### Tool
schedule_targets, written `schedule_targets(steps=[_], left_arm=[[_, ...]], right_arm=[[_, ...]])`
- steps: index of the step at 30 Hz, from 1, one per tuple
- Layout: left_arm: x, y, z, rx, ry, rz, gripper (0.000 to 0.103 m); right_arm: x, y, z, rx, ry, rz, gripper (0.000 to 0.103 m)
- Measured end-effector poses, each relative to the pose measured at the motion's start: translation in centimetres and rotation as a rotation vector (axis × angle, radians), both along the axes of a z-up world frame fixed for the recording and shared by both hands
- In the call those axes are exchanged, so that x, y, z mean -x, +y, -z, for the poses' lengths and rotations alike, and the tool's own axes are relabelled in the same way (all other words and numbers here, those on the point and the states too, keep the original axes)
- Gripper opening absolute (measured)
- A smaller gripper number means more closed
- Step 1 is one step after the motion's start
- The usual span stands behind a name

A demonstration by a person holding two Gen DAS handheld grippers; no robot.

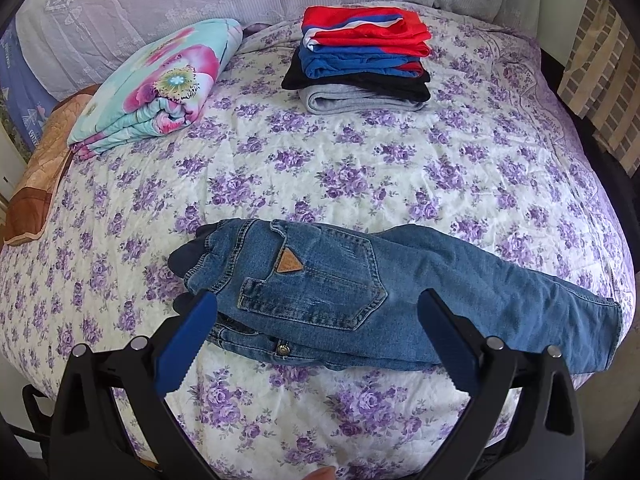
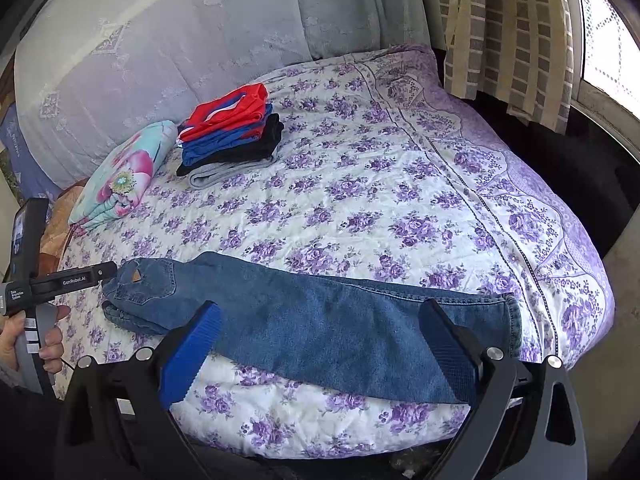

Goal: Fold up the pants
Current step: 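Position both grippers open over the waistband and hem of the blue jeans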

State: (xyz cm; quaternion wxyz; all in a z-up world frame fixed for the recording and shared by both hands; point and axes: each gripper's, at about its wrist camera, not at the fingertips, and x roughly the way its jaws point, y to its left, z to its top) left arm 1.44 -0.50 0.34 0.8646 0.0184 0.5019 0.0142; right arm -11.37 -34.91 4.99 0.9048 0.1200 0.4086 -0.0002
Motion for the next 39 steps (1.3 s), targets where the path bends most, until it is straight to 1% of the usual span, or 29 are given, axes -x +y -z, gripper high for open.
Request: schedule_targets(steps=[15, 39], left_arm=[[-0.39, -0.57, 0.38, 0.0, 0.0, 0.003, 0.098], [-0.61, -0.76, 0.25, -0.004, 0.005, 0.004, 0.098]], right_arm=[[-0.34, -0.32, 0.05, -0.002, -0.001, 0.02, 0.099], [-0.61, 0.07, -0.18, 0.005, -0.008, 0.007, 0.099]])
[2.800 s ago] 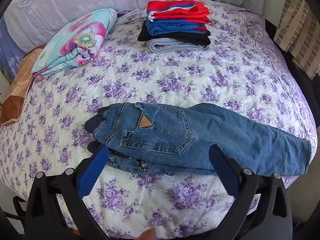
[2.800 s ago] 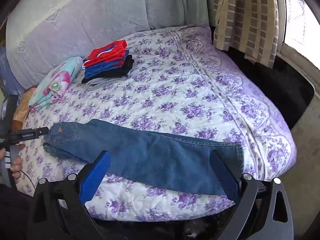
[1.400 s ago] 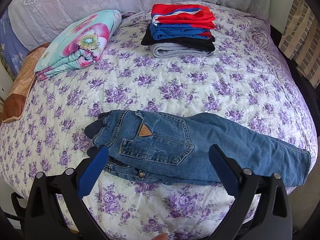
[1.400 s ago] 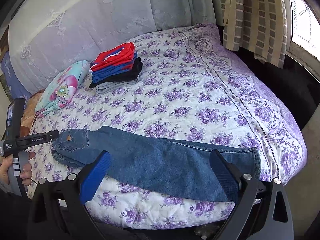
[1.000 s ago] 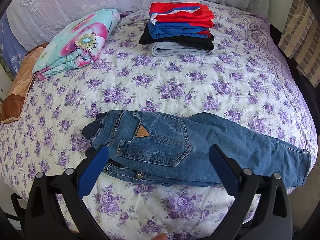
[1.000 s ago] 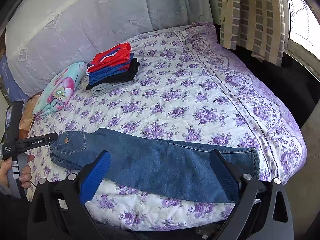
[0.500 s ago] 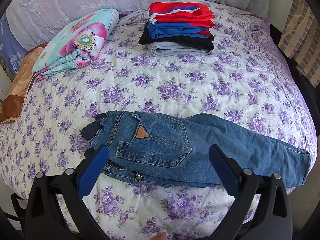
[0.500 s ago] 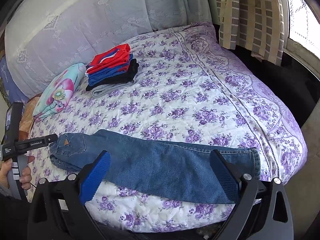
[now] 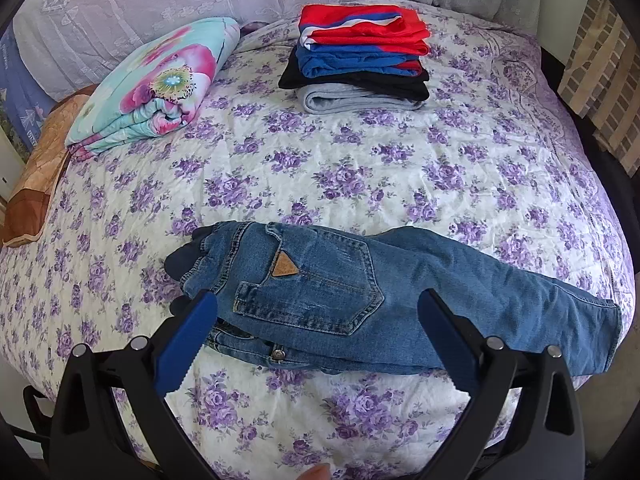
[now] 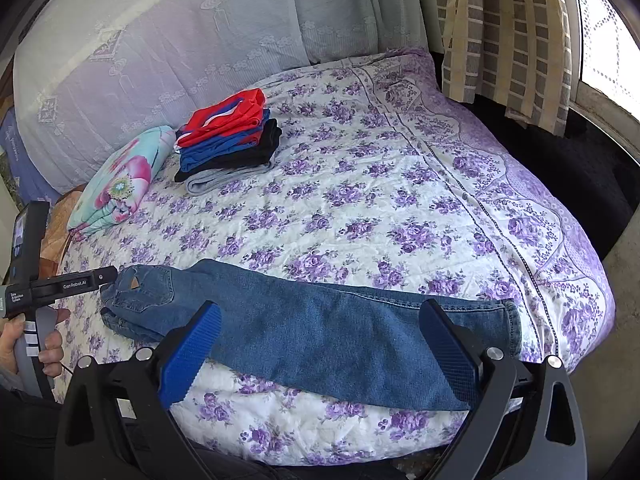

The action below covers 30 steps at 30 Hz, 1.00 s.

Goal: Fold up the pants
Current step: 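Position both grippers open over the waistband and hem of the blue jeans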

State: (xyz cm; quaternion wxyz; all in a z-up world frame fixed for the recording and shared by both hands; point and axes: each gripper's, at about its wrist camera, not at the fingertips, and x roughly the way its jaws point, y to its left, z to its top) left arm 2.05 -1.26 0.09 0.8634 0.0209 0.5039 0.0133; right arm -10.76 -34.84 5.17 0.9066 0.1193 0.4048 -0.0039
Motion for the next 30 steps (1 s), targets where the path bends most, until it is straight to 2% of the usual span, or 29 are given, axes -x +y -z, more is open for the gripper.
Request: schedule_targets(steps=[16, 30], left_arm=[[0.79, 0.66, -0.76, -0.016, -0.033, -0.039, 0.098], [0.86, 0.89, -0.6, -0.02, -0.032, -0.034, 0.098]], right_arm=[[0.23, 0.21, 0.24, -0.005, -0.003, -0.026, 0.099], [0.44, 0.43, 0.64, -0.012, 0.011, -0.04, 0.099]])
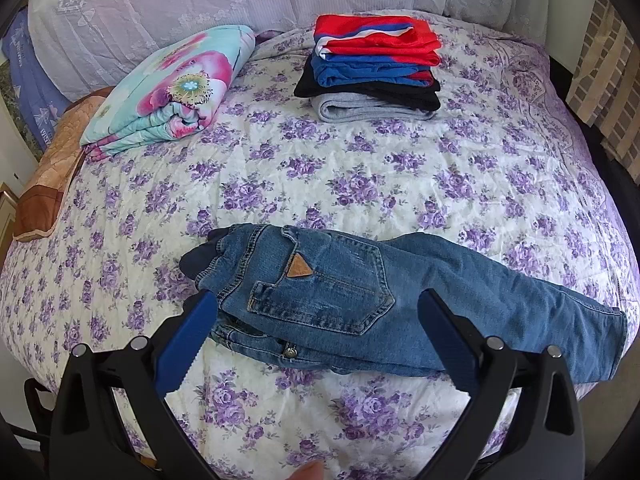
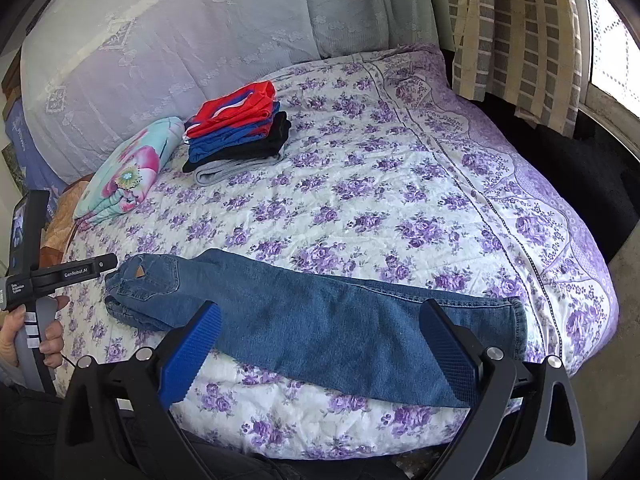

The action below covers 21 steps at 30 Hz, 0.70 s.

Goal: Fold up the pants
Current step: 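Position both grippers open over the waistband and hem of the blue jeans, then close the left gripper on the waistband while the right gripper closes on the hem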

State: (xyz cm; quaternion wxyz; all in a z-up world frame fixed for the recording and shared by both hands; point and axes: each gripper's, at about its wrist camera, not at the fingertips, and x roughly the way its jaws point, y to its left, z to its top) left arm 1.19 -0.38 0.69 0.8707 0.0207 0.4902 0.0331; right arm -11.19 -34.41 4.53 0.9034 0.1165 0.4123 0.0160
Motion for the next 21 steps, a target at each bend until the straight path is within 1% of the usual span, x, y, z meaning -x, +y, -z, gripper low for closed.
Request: schedule_targets(steps=[1, 3, 5, 6, 7, 9, 10, 12, 14, 15, 17, 19, 21], left_arm=[[-0.1, 0.2, 0.4, 0.004, 0.007, 0.008, 0.098], [-0.5, 1.3, 1.8, 0.013, 0.051, -0.003, 0.098], [-0.7, 3.3, 3.7, 0.061, 0.109, -0.043, 0.098], [-0.9, 4.5, 4.8, 0.098, 0.15, -0.07, 0.098], [-0.9, 5.8, 5.9, 0.153, 0.192, -0.098, 0.098], [-0.8, 8.5, 7.5, 0.308, 0.26, -0.153, 0.098], [-0.7, 9.7, 8.2, 0.395, 0.28, -0.18, 0.098], [-0.5, 11.8, 9.3, 0.575, 0.307, -0.242, 0.098], [-0.5, 13.4, 10.0, 0.708, 0.318, -0.301, 0.098], [-0.7, 14.0, 10.2, 0.757, 0.313, -0.322, 0.098], [-1.3, 14.5, 10.6, 0.822, 0.313, -0.347, 0.098], [-1.9, 14.8, 11.1, 0.875, 0.323, -0.383, 0.098], [-2.8, 14.7, 11.5, 0.899, 0.335, -0.4, 0.098]], right_arm=[[0.0, -0.4, 0.3, -0.018, 0.008, 0.004, 0.099], [0.1, -1.8, 1.4, -0.062, 0.023, 0.03, 0.099], [0.5, -3.8, 3.1, -0.093, 0.038, 0.074, 0.099], [1.0, -5.0, 4.2, -0.11, 0.05, 0.101, 0.099], [1.4, -6.3, 5.3, -0.126, 0.065, 0.135, 0.099], [2.8, -8.9, 7.4, -0.179, 0.093, 0.224, 0.099], [3.6, -10.2, 8.5, -0.235, 0.106, 0.274, 0.099], [5.4, -12.5, 10.5, -0.379, 0.118, 0.375, 0.099], [6.8, -13.9, 12.0, -0.5, 0.112, 0.454, 0.099], [7.2, -14.2, 12.6, -0.54, 0.11, 0.483, 0.099], [8.0, -14.3, 13.4, -0.585, 0.109, 0.516, 0.099], [8.2, -14.1, 13.7, -0.6, 0.111, 0.518, 0.099], [8.3, -13.8, 13.4, -0.594, 0.106, 0.516, 0.099]])
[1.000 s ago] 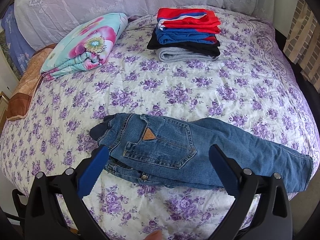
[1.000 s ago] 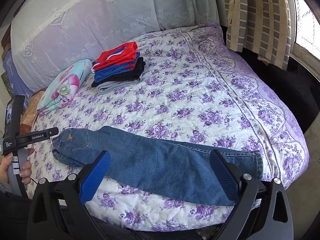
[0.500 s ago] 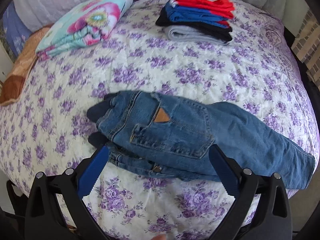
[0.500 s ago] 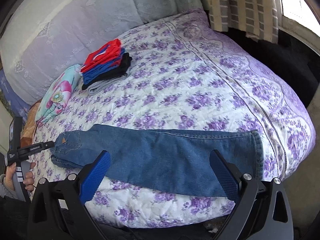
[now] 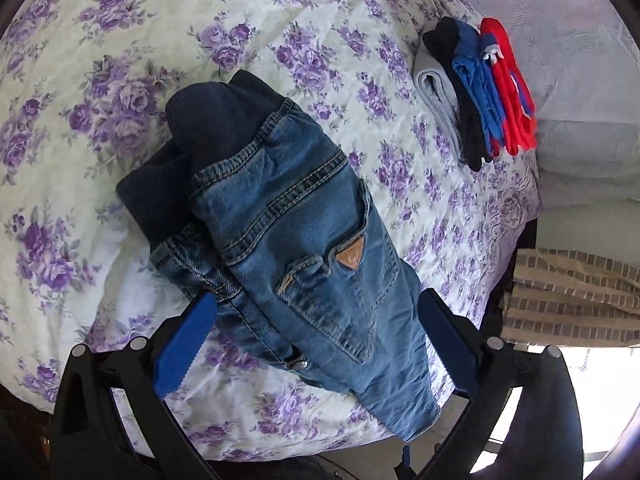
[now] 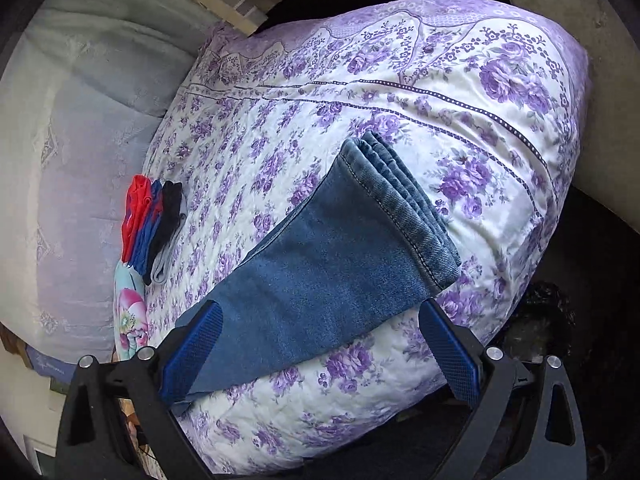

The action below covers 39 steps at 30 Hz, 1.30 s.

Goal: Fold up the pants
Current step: 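Close the left gripper on the waistband while the right gripper closes on the hem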

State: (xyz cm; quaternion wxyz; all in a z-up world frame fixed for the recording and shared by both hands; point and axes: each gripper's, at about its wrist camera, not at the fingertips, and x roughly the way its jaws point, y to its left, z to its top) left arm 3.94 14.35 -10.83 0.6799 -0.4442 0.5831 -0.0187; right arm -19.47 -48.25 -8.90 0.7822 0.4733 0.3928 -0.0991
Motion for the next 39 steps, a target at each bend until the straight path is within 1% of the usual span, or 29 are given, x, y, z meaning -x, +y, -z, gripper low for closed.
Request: schedule_targets(steps=[2, 5, 9, 11, 13, 14, 15, 17, 18, 20, 21, 23, 26, 28, 29, 31, 32, 34, 37, 39], left_arm=[[-0.6, 0.3, 0.2, 0.004, 0.031, -0.02, 0.098], [-0.6, 1.5, -0.6, 0.023, 0.025, -0.039, 0.098], [-0.8, 2.9, -2.1, -0.027, -0.003, -0.049, 0.098], [-1.4, 3.1, -2.2, -0.031, -0.013, -0.058, 0.097], [-2.3, 2.5, -1.7, -0.04, -0.015, -0.033, 0.095], [-2.7, 2.2, -1.1, -0.051, -0.006, -0.013, 0.085], [-3.1, 1.9, -0.5, -0.074, 0.023, -0.003, 0.08], [-3.4, 1.9, 0.5, -0.096, 0.05, -0.008, 0.066], [-3.3, 2.0, 0.8, -0.097, 0.053, -0.014, 0.063], [-3.0, 2.4, 1.0, -0.095, 0.053, -0.029, 0.052], [-2.9, 2.5, 0.8, -0.091, 0.044, -0.032, 0.051], [-2.7, 2.7, 0.3, -0.097, 0.018, -0.029, 0.042], [-2.4, 2.8, 0.4, -0.089, 0.012, -0.026, 0.042], [-2.3, 2.8, 1.0, -0.086, 0.027, -0.028, 0.042], [-2.1, 2.6, 1.2, -0.086, 0.031, -0.027, 0.043], [-1.9, 2.5, 1.4, -0.094, 0.035, -0.024, 0.047], [-1.8, 2.3, 1.5, -0.089, 0.036, -0.021, 0.049], [-1.7, 2.1, 1.6, -0.088, 0.037, -0.019, 0.051], [-1.6, 1.9, 1.6, -0.088, 0.043, -0.017, 0.051], [-1.6, 1.9, 1.7, -0.084, 0.049, -0.019, 0.053]], right_arm=[[0.1, 0.0, -0.3, 0.008, -0.005, 0.004, 0.099], [0.5, -0.3, -1.1, 0.013, -0.015, 0.023, 0.099], [0.5, -0.7, -1.5, 0.014, -0.029, 0.036, 0.099], [-0.2, -0.4, -1.5, 0.015, -0.031, 0.019, 0.099], [-0.9, -0.1, -1.4, 0.002, -0.032, 0.001, 0.099], [-1.2, 0.1, -1.3, -0.006, -0.037, -0.003, 0.099], [-1.4, 0.2, -1.3, -0.013, -0.042, -0.006, 0.099], [-1.8, 0.4, -1.4, -0.016, -0.047, -0.012, 0.099], [-1.8, 0.5, -1.5, -0.016, -0.051, -0.014, 0.099], [-1.8, 0.5, -1.6, -0.015, -0.05, -0.012, 0.099], [-1.7, 0.4, -1.5, -0.019, -0.048, -0.006, 0.099], [-1.4, 0.2, -1.3, -0.038, -0.051, 0.009, 0.099], [-0.8, -0.3, -0.7, -0.082, -0.058, 0.039, 0.097], [-0.4, -0.6, 0.0, -0.125, -0.067, 0.059, 0.088], [-0.3, -0.7, 0.5, -0.15, -0.07, 0.07, 0.086], [0.3, -1.0, 1.4, -0.191, -0.072, 0.114, 0.072], [0.8, -1.3, 2.0, -0.212, -0.065, 0.143, 0.07], [1.6, -1.9, 3.3, -0.279, -0.059, 0.195, 0.058], [2.8, -2.1, 5.1, -0.359, -0.046, 0.245, 0.056], [3.0, -2.0, 5.6, -0.359, -0.029, 0.25, 0.056]])
